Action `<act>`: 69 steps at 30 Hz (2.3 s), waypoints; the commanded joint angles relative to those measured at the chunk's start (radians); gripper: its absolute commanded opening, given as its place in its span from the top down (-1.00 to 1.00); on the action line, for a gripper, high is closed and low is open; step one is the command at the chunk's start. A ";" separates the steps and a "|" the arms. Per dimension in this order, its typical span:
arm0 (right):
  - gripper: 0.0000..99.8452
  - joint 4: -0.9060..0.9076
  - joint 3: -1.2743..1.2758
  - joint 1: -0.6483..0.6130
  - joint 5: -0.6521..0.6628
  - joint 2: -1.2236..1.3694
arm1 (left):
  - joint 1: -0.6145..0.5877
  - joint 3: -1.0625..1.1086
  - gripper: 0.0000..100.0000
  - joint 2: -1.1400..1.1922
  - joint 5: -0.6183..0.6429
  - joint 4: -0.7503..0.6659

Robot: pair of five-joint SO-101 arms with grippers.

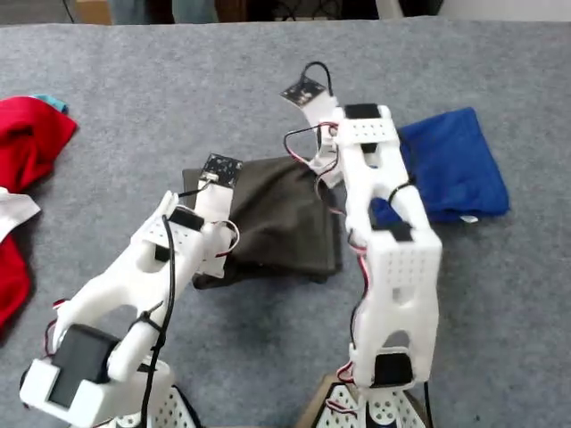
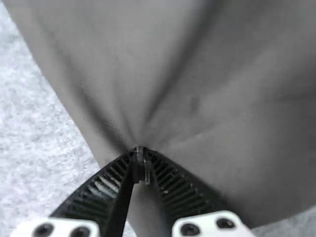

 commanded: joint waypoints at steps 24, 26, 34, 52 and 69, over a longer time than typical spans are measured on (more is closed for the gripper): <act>0.97 0.509 -0.219 0.003 -0.106 -0.237 | -0.211 -0.526 0.94 0.127 0.014 0.100; 0.97 0.466 -0.045 -0.021 -0.106 -0.346 | -0.216 -0.579 0.94 0.227 0.028 0.080; 0.97 0.195 0.562 -0.071 -0.115 -0.641 | -0.214 -0.789 0.94 0.571 0.026 0.061; 0.97 -0.018 0.905 0.049 -0.106 -0.705 | -0.203 -0.822 0.95 0.620 0.044 0.087; 0.96 0.245 1.139 0.054 -0.106 -1.317 | -0.211 -0.572 0.94 0.183 -0.026 0.262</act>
